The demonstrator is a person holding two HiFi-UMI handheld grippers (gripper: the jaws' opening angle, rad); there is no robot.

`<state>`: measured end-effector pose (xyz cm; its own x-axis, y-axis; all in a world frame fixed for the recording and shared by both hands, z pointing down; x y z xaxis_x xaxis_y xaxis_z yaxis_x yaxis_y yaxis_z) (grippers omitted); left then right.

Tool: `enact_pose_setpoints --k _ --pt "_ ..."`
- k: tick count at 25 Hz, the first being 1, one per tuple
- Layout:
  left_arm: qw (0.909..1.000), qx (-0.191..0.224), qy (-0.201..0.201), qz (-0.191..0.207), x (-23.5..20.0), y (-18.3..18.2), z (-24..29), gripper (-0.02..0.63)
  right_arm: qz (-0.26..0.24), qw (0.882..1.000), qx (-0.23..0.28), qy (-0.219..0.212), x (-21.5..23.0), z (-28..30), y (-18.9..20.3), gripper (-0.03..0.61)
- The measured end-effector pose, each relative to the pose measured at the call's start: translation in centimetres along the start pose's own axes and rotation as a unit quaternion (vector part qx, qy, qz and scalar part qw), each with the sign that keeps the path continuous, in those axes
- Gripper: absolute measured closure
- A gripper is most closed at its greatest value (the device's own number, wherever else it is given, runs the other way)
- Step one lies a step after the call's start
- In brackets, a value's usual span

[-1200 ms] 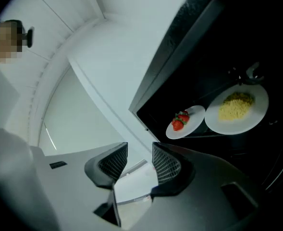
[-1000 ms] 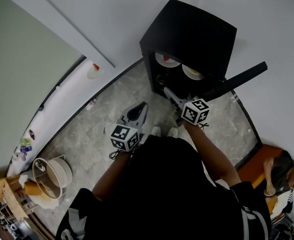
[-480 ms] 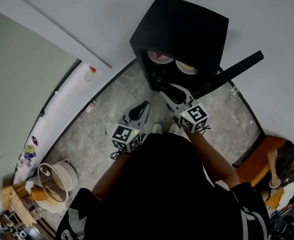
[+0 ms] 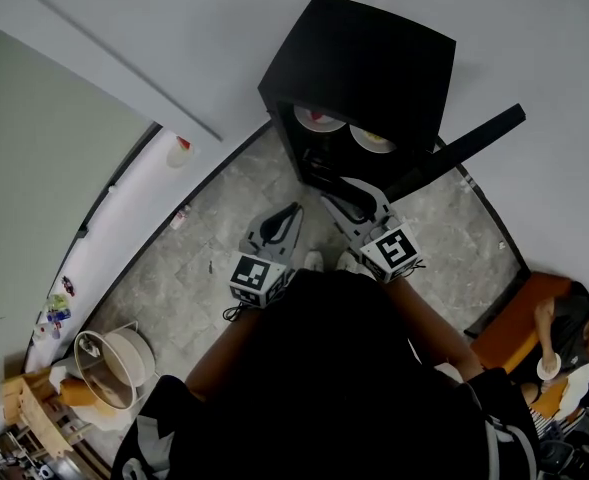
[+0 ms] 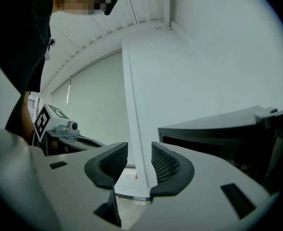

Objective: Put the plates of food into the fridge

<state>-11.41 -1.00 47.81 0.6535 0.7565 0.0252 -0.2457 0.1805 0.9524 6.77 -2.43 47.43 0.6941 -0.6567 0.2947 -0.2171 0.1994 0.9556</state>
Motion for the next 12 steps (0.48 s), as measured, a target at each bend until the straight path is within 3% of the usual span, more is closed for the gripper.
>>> enact_pose_setpoints --k 5,12 --pt "0.9998 0.008 0.000 0.020 0.1 -1.5 0.4 0.591 -0.020 0.999 0.039 -0.026 -1.3 -0.8 -1.8 0.413" --pt "0.9974 0.053 0.022 0.042 0.6 -2.9 0.6 0.591 -0.050 0.998 0.022 -0.029 -1.4 -2.4 -2.3 0.413"
Point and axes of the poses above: the fingertips, and each gripper's own axes: z forward along the fingers, x to its right, y out of its underside, the point moved 9 cm from there along -z, backward along the fingers, and after that the axes turned 9 degrees about z, right-handed, at the moved point
